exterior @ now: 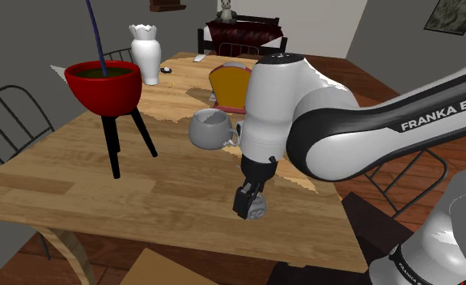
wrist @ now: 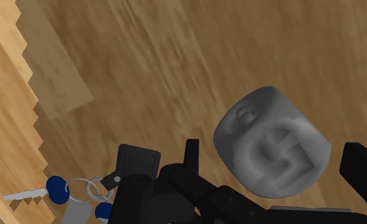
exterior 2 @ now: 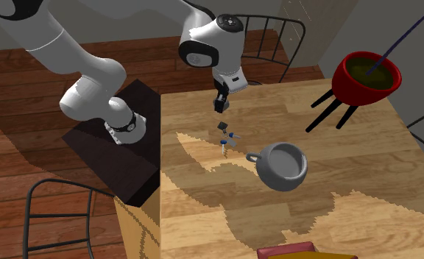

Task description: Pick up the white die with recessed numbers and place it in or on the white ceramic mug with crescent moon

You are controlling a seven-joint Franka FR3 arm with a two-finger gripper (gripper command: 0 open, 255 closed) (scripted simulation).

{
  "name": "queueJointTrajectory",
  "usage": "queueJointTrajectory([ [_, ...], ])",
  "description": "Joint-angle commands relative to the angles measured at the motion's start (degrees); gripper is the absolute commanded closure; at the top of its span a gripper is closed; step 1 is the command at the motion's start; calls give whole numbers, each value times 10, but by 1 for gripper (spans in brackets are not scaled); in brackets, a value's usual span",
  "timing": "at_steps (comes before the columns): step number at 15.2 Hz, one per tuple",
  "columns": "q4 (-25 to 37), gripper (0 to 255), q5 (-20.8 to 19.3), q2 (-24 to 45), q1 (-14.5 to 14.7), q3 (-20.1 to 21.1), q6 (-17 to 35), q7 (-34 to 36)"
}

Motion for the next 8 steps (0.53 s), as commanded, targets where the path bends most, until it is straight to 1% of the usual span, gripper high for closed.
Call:
queueJointTrajectory([
  [1,0,0,0,0,0,0,1,0],
  [3,0,0,0,0,0,0,0,0],
  [4,0,255,0,0,0,0,0,0],
  [8,0,255,0,0,0,0,1,0],
])
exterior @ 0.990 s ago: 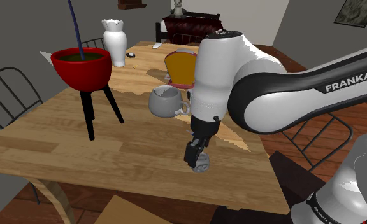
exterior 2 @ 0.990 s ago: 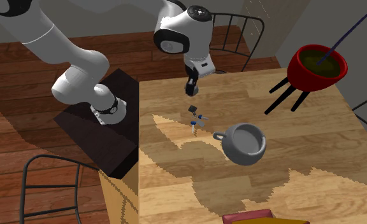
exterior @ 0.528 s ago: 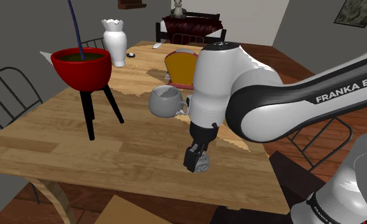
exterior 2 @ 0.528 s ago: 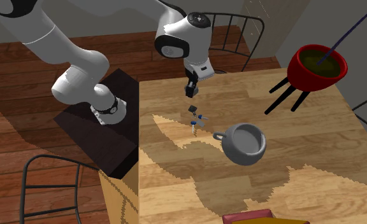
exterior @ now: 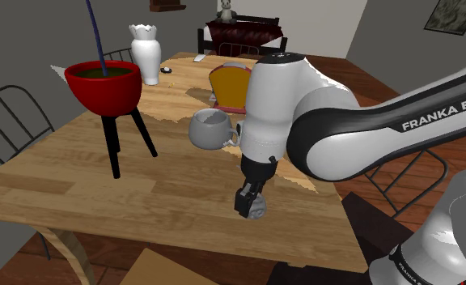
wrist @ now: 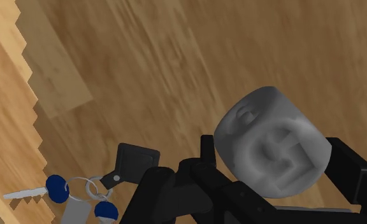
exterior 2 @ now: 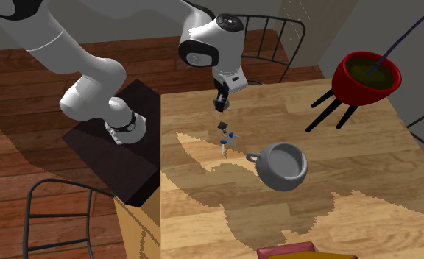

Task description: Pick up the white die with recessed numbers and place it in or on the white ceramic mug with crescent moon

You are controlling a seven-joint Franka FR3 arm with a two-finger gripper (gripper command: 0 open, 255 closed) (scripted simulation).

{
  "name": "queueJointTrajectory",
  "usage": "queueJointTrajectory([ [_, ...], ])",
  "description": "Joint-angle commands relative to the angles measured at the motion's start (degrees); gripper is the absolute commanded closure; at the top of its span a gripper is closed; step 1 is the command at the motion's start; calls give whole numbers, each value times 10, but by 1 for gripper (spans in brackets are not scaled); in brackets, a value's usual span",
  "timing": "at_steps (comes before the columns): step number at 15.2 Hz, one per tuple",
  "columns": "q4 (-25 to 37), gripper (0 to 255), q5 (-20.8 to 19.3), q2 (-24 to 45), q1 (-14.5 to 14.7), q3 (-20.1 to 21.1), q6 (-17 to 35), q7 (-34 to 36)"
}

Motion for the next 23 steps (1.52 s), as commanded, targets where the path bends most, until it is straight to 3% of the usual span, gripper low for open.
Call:
queueJointTrajectory([
  [1,-1,255,0,1,0,0,1,0],
  [5,-1,255,0,1,0,0,1,0],
  [23,93,255,9,-56,1,-22,-148,-13],
])
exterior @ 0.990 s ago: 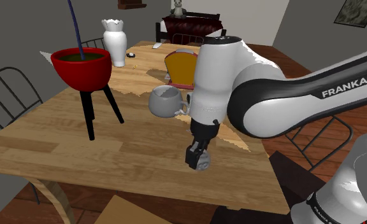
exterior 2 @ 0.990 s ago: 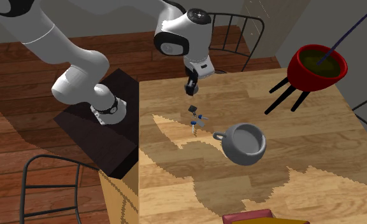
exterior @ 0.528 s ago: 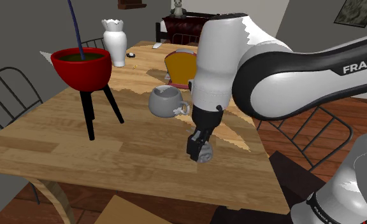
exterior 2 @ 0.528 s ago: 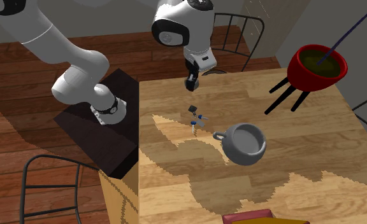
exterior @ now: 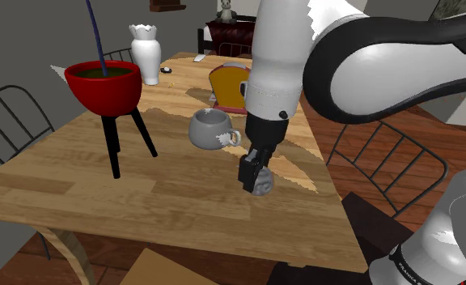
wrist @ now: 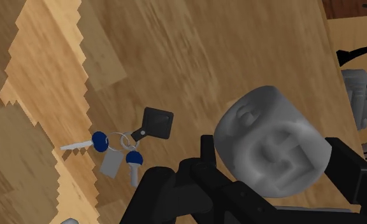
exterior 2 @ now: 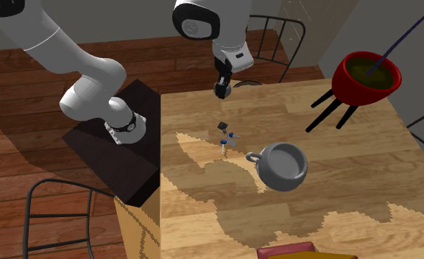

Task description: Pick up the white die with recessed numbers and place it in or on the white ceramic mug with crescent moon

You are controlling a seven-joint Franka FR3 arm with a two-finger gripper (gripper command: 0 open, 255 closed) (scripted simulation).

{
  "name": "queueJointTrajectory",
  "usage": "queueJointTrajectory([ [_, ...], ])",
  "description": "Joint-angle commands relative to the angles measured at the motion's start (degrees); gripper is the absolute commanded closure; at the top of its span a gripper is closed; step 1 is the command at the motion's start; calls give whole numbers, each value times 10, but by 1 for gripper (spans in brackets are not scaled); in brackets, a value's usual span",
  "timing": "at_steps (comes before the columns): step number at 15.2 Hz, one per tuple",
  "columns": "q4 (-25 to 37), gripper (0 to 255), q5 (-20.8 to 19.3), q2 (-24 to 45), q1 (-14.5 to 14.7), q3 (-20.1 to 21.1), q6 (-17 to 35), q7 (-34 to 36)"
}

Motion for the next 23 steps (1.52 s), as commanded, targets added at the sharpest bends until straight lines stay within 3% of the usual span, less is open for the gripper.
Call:
queueJointTrajectory([
  [1,12,255,0,-5,0,-2,-17,-1],
  [16,112,255,-4,-14,-4,-14,-126,0],
  [23,212,255,-52,96,-41,-40,-125,-44],
])
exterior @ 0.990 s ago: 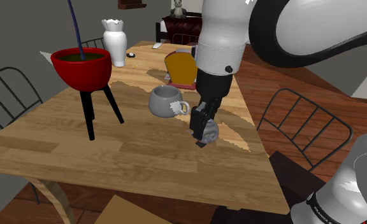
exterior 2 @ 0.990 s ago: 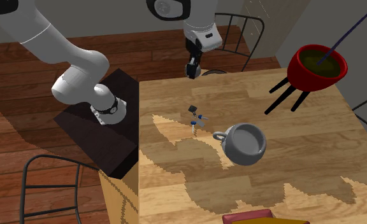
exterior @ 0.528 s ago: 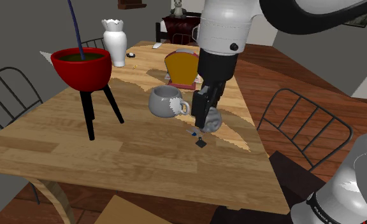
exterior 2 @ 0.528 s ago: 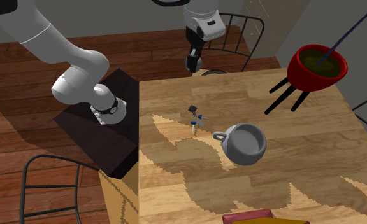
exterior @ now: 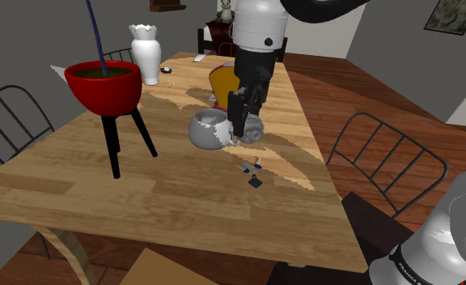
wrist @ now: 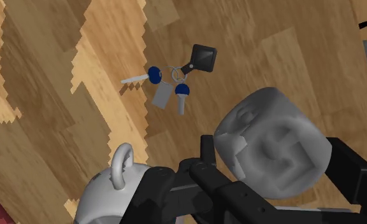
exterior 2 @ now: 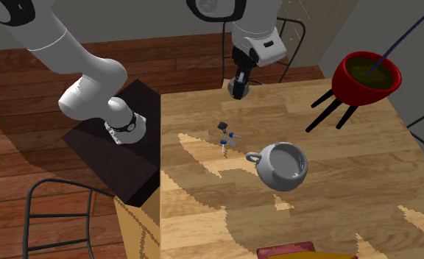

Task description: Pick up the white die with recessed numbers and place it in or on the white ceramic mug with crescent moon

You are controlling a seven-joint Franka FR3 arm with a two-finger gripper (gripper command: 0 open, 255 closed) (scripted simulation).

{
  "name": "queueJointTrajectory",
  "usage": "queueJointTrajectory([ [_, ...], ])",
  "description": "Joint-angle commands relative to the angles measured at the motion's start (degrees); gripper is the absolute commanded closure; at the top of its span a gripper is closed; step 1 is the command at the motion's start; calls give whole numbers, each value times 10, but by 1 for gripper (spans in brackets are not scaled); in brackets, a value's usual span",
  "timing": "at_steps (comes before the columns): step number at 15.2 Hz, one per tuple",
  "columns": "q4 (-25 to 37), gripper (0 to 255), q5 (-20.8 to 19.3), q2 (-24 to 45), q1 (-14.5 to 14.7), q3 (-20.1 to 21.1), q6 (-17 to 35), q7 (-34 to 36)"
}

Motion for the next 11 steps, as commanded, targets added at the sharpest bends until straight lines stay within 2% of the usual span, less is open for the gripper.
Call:
queueJointTrajectory([
  [1,35,255,-13,34,-9,-6,-4,-10],
  [6,135,255,-46,124,-26,-20,-19,-34],
  [11,264,255,-77,226,-35,-33,-51,-57],
])
